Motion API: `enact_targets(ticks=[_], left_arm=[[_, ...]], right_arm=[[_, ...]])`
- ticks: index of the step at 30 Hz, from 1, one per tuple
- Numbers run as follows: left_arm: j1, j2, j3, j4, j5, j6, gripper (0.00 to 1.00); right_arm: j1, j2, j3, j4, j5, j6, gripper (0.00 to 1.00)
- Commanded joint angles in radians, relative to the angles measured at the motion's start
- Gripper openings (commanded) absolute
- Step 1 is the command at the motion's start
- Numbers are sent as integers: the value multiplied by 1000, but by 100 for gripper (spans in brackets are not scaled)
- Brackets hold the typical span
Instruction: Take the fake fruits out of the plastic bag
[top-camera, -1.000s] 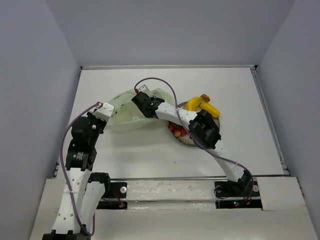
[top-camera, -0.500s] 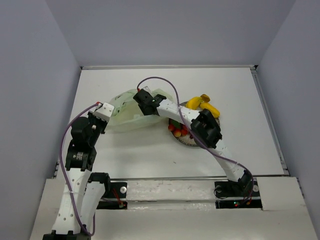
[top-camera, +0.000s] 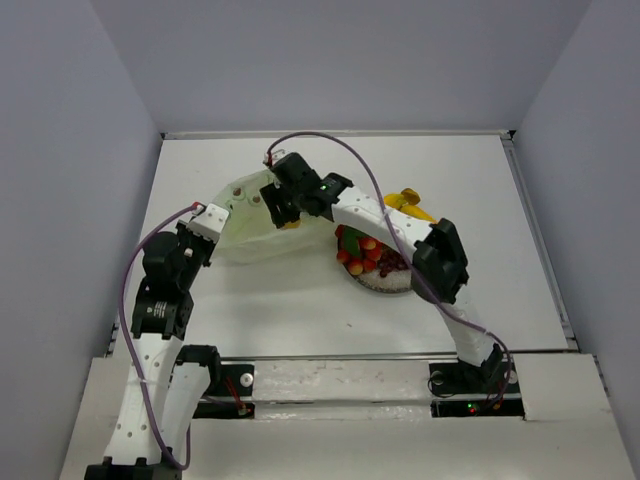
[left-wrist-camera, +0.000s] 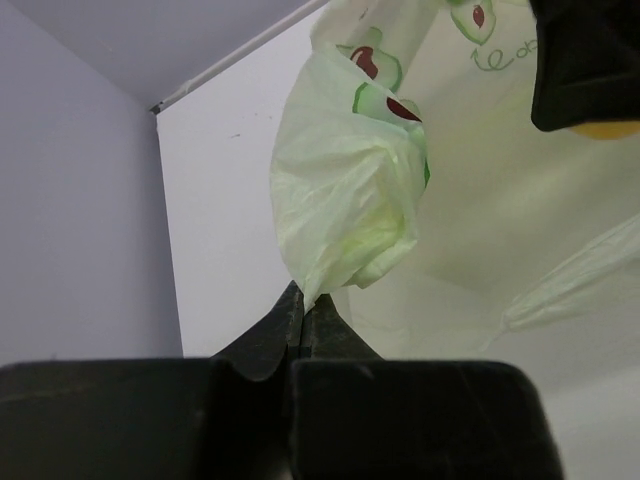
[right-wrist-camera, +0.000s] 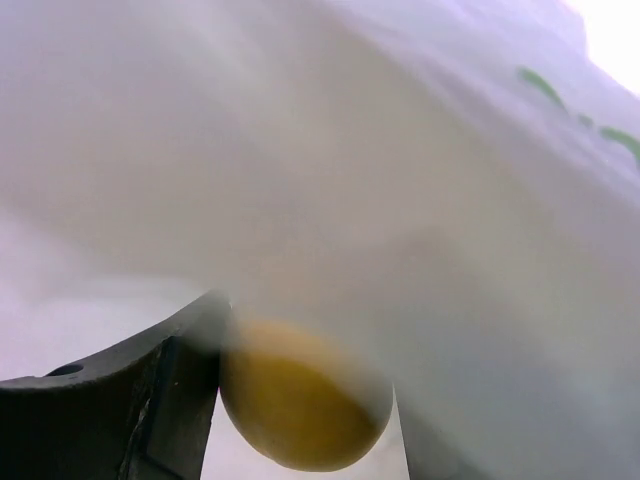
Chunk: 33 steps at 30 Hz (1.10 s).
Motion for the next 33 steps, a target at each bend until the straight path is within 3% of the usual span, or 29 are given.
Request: enact_targets(ticks=[1,7,11,14,17,20,21,24,27,33], left_arm=[[1,24,16,80,8,-47,0],[1,51,16,100,-27,-109,0],[1,68,31,102,-83,-138,0],[3,80,43,105,-130,-146,0],[3,91,53,105,-211,-147,0],[4,102,60,106,-266,-153,0],[4,109,65,108,-286,-160,0],[6,113,68,116,-279,-163,0],[6,111,73,108,-256,-164,0],[4,113,63,97,-220,-166,0]], right_arm=[[6,-213,-88,332,-237,-14,28],[6,-291,-156,511,-463,-16,29],[6,-275,-98,528,-637,10,28],[6,-322,-100,564,-636,46,29],[-15,-424,-116,579,-500,57,28],[-103,-529,-186,536,-247,70,25],[-130,-593,-258,475,-107,70,25],[-212,-705,-464,353,107,84,25],[-273,-822,-710,328,183,159,25],[-327,-870,-923,341,244,259,25]])
